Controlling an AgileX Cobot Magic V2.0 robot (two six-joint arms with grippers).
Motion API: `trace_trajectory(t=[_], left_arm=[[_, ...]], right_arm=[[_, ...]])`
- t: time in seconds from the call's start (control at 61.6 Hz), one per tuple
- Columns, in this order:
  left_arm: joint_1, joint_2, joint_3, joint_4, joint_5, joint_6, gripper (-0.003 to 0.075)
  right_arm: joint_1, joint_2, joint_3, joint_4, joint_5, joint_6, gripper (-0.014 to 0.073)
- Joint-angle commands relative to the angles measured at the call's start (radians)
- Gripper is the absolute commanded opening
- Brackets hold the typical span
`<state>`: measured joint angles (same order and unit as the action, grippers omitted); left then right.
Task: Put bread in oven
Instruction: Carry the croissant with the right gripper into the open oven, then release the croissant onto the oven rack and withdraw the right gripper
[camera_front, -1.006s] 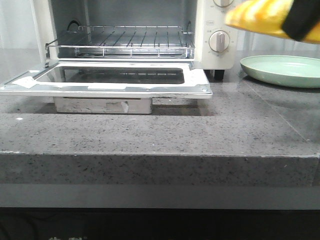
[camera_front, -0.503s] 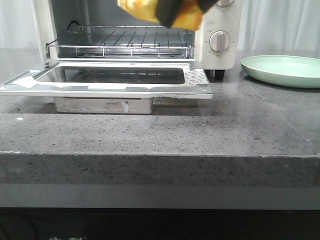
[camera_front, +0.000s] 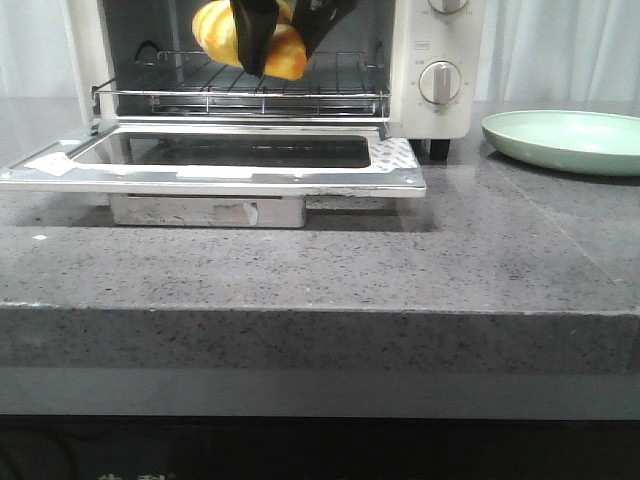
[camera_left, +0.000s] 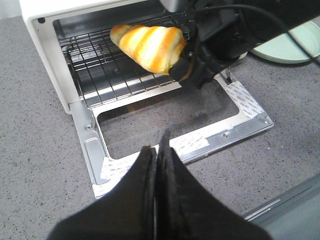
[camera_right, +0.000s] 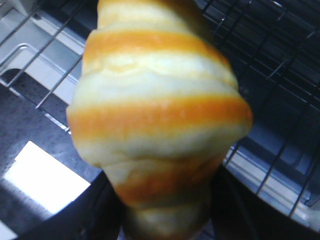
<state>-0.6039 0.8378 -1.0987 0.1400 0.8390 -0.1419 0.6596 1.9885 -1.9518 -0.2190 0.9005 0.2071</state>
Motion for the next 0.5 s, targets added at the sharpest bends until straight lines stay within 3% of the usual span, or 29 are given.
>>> trace_trajectory(t=[0.0, 0.26, 0.341, 0.487], left_arm=[[-0.002, -0.005, -0.027, 0.006, -0.072, -0.003, -0.0018], [-0.002, -0.005, -0.027, 0.006, -0.07, -0.003, -0.0018], [-0.002, -0.005, -0.027, 0.006, -0.07, -0.003, -0.0018], [-0.002, -0.005, -0.027, 0.006, -0.07, -0.003, -0.0018]], right_arm=[[-0.002, -0.025, -0.082, -0.067, -0.019, 0.026, 0.0233], [-0.002, -0.011, -0.105, -0.069, -0.012, 0.072, 0.0559], [-0.002, -0.017, -0.106, -0.067, -0.001, 0.078, 0.0603], [-0.002, -0.036, -0.106, -0.035, 0.032, 0.092, 0.0605]])
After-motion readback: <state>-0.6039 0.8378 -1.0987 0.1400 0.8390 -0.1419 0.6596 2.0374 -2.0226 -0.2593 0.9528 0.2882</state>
